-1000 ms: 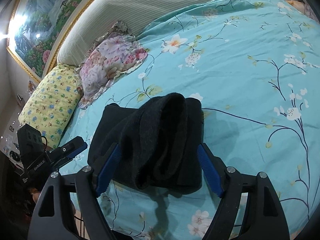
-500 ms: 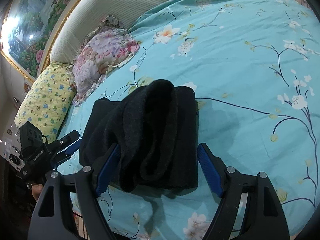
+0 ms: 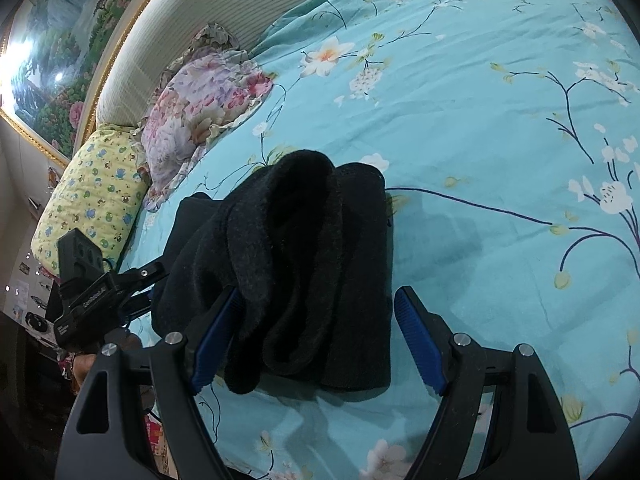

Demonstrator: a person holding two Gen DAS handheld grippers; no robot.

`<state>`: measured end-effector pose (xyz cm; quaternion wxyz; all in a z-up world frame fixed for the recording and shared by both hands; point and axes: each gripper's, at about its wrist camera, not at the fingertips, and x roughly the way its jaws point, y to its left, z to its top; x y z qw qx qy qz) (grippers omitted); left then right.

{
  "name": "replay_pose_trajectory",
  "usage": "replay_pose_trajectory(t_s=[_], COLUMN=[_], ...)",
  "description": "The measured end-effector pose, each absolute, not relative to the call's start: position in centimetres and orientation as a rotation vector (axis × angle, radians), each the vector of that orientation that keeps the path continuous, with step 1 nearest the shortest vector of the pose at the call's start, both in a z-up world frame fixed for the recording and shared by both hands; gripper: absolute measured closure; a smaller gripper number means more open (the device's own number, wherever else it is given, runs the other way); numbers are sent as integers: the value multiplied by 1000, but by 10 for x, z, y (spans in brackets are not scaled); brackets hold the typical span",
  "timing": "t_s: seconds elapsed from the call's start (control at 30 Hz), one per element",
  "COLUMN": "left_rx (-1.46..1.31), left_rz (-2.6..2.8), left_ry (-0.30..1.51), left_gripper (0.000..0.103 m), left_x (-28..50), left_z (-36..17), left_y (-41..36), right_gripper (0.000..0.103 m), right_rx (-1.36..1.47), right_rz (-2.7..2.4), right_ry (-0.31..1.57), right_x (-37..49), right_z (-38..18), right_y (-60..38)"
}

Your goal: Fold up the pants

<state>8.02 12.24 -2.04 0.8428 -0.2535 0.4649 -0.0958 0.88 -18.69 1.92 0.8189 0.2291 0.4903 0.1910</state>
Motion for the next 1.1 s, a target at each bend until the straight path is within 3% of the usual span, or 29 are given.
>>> replay_pose_trajectory(t_s=[0.2, 0.3, 0.33, 0.4, 0.47, 0.6, 1.1], left_rx=[-547, -571, -573, -577, -574, -565, -624], left_rz=[-200, -209, -207, -215, -221, -247, -175], left_ry=[997, 1014, 1011, 1006, 998, 954, 795], left_gripper=[22, 30, 31, 40, 47, 69, 74], left_x=[88, 91, 90, 89, 88, 80, 42], left_z=[-27, -32, -32, -31, -29, -18, 30], left_y=[119, 117, 117, 117, 116, 118, 178], right_gripper=[24, 25, 31, 37, 49, 57, 63], right_rx=[505, 533, 532, 522, 515, 506, 402], right_rz=[420, 436, 442, 458, 467, 503, 649], right_ry=[1051, 1054, 1051, 1054, 1049, 1022, 921], right_x=[11, 14, 14, 14, 14, 14, 34], right_z=[13, 6, 5, 5, 6, 13, 64], right_y=[-187, -189, -188, -185, -183, -178, -131])
